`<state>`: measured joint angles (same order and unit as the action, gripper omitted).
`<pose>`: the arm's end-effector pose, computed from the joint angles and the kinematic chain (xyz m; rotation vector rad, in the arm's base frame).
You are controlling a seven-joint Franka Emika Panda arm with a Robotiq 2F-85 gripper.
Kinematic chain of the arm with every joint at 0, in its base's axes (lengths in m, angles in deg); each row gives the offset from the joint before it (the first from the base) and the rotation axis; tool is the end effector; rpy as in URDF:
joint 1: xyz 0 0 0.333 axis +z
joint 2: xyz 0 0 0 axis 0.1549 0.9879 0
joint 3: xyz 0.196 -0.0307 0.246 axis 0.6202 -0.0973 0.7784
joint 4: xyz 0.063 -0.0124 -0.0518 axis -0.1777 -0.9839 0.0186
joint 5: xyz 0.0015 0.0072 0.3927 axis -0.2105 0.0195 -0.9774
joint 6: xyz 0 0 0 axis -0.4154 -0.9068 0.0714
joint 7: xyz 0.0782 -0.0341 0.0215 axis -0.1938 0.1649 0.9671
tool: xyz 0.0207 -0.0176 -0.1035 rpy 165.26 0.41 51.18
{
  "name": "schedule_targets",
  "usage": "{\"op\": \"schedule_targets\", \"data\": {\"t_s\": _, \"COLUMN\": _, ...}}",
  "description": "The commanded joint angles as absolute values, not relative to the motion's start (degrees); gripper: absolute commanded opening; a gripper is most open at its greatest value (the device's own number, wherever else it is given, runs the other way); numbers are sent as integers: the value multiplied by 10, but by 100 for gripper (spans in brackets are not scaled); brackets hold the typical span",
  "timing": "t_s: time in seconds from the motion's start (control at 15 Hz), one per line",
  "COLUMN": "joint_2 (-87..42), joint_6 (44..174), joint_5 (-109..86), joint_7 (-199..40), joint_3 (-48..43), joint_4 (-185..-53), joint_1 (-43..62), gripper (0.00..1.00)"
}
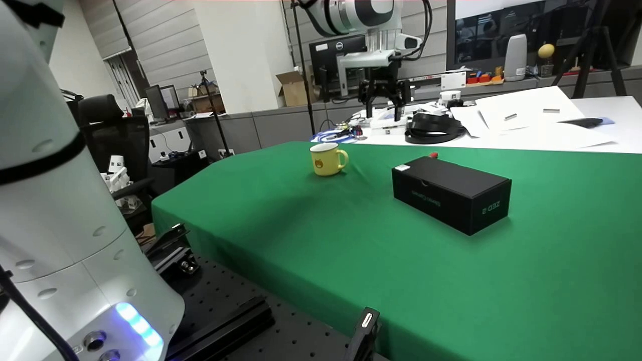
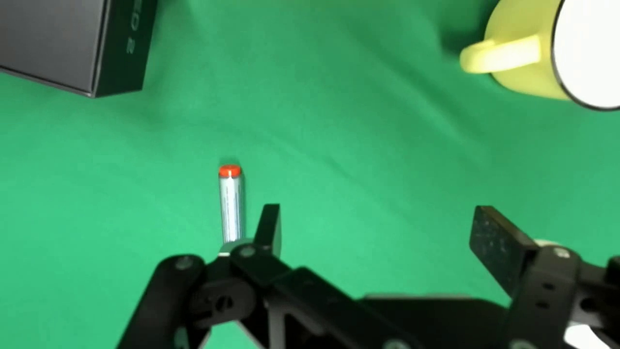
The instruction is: Remove the marker from the cup and put it on the table
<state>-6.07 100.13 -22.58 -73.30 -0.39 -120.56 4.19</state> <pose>0.6806 -0.0733 0.2829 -3.0396 0.2426 0.0104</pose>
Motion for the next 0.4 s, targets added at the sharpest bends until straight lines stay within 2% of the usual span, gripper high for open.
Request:
{"op": "schedule_targets", "data": {"t_s": 0.0, "joint_2": -66, "joint_6": 992, "joint_5": -223, "joint_7": -734, "joint_3": 1, "joint_4": -1205, "joint_1": 39, "gripper": 100}}
{"op": "schedule_targets", "data": {"t_s": 0.33, "joint_2": -58, "joint_6": 1001, "joint_5": -223, "joint_7": -732, "joint_3": 1, "joint_4": -1206, "joint_1": 38, "gripper": 100}}
